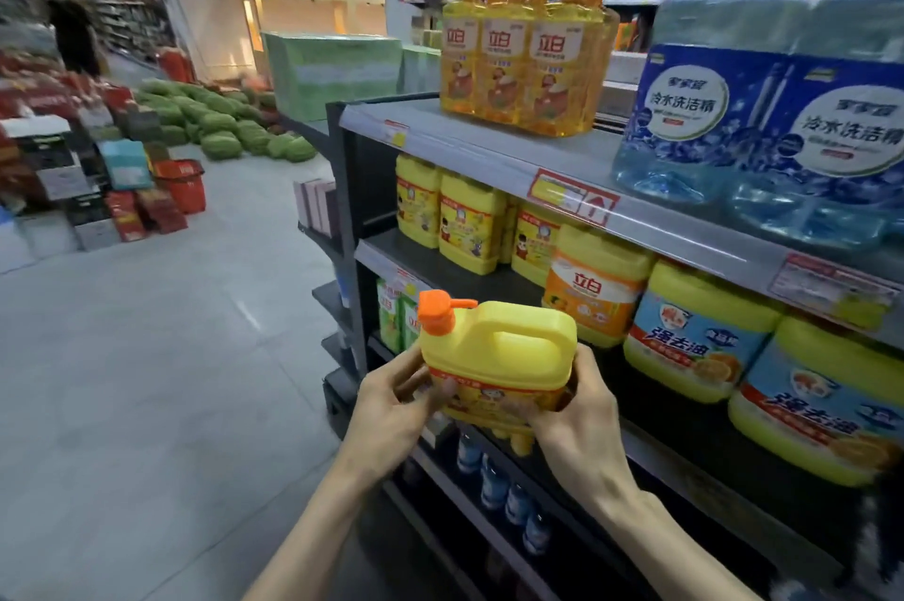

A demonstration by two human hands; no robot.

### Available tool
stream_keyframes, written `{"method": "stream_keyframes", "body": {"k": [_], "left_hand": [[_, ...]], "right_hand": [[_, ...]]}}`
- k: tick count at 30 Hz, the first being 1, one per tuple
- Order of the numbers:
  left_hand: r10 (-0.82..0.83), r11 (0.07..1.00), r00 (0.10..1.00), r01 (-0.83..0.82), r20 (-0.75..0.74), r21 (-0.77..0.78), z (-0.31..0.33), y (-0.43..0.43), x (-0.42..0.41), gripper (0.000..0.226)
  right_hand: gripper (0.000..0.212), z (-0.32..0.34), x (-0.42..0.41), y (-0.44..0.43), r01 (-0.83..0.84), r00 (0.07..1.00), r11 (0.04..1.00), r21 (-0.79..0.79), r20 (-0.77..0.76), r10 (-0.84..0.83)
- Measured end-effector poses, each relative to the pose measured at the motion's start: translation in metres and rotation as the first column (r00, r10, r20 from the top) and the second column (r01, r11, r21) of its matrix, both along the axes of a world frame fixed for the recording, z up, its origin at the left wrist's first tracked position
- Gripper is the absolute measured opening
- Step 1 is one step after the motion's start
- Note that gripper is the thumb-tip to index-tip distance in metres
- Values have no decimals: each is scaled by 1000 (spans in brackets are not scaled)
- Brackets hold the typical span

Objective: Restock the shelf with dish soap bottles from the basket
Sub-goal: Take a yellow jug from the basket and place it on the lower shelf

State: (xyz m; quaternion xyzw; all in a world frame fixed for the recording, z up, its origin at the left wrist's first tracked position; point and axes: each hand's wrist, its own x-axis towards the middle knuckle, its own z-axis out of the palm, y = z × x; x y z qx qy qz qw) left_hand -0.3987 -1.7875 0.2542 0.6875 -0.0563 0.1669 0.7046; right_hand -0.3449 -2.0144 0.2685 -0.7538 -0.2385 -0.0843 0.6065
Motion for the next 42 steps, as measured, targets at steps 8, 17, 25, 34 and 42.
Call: {"method": "stream_keyframes", "body": {"k": [8,17,25,34,42], "left_hand": [[-160,987,987,161,23,-15,2,79,85,52],[-251,963,967,254,46,-93,5,96,162,55],[-213,976,977,213,7,-35,11,91,226,44],[-284,958,959,283,-24,-41,1,84,284,55],[-281,951,953,292,-112,100,3,84,313,49]], "right_hand": [[69,-1,45,80,160,986,986,35,-40,-159],[46,-5,87,120,447,890,890,88,62,-453],[60,-21,140,130,592,803,786,181,-48,-594],[87,-22,184,131,661,750,737,143,-110,-652],[88,-27,182,145,746,666,656,117,-146,-732]]}}
